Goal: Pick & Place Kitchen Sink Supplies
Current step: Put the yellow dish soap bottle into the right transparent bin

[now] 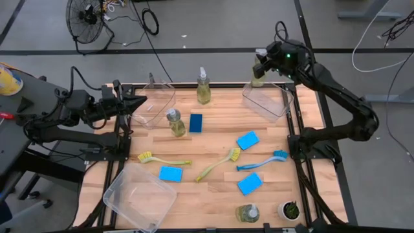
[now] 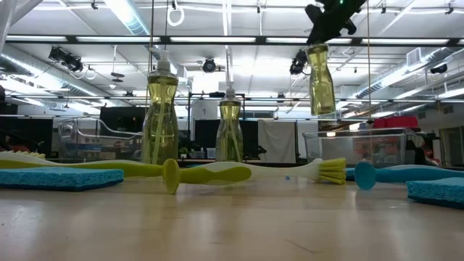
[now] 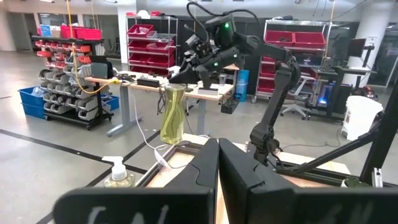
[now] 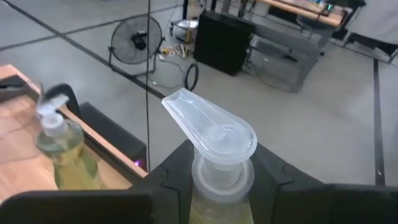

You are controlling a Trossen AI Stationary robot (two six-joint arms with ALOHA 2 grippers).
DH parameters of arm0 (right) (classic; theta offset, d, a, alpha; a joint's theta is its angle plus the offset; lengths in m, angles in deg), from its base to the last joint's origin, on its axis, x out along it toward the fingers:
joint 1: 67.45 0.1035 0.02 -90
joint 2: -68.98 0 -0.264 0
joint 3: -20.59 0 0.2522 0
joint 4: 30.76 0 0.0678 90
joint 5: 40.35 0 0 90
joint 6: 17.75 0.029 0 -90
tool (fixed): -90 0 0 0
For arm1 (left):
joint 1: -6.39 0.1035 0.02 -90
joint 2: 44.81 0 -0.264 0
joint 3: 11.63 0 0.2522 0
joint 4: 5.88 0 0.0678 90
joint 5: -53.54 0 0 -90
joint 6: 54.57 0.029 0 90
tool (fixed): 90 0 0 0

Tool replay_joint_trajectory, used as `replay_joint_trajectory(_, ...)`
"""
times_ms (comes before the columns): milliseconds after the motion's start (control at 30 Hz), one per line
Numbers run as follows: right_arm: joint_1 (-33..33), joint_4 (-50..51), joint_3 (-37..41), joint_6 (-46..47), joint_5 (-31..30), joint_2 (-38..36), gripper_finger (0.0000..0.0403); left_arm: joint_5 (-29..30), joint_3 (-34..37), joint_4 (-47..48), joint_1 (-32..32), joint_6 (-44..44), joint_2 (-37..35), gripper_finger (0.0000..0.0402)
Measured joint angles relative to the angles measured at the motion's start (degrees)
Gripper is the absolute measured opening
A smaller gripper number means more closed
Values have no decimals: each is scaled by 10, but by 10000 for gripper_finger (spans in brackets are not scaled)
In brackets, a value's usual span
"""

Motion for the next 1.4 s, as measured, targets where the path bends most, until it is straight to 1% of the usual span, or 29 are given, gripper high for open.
replay_joint_trajectory(200,-24,-48,61,21,18,-3,105,0,0,0,0,0,0,16)
replay_joint_trajectory(400,-35,-99,120,21,-24,-22,105,0,0,0,0,-2,0,16)
replay_joint_trajectory(633,-45,-148,181,28,-23,-33,105,0,0,0,0,-1,0,16)
replay_joint_trajectory(767,-45,-194,219,36,-24,-33,104,0,0,0,0,-1,0,16)
replay_joint_trajectory(900,-45,-249,254,36,-45,-33,104,0,0,0,0,-1,0,16)
replay_joint_trajectory(1133,-50,-284,299,61,-47,-33,104,0,0,0,0,-4,0,16)
replay_joint_trajectory(1267,-50,-351,331,66,-55,-33,104,0,0,0,0,-4,0,16)
replay_joint_trajectory(1400,-49,-374,363,81,-55,-33,104,0,0,0,0,-5,0,16)
